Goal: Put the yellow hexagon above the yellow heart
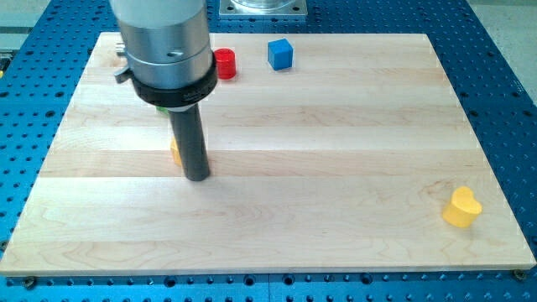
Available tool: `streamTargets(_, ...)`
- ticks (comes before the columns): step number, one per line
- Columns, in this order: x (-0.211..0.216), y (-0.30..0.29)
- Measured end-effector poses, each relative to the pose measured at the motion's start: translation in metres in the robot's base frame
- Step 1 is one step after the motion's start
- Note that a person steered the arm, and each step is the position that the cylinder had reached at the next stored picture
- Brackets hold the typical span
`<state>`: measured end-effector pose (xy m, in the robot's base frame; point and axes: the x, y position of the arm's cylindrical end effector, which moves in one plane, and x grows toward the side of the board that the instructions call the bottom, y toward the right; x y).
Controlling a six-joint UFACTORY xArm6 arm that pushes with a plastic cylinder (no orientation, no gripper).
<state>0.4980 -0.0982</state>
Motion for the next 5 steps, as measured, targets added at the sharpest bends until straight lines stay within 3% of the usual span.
streamTargets(2, 0.005, -0.010)
streamTargets(3, -0.013, -0.062)
streamTargets(4, -0.042, -0.061)
streamTargets(5, -0.043, 0.022)
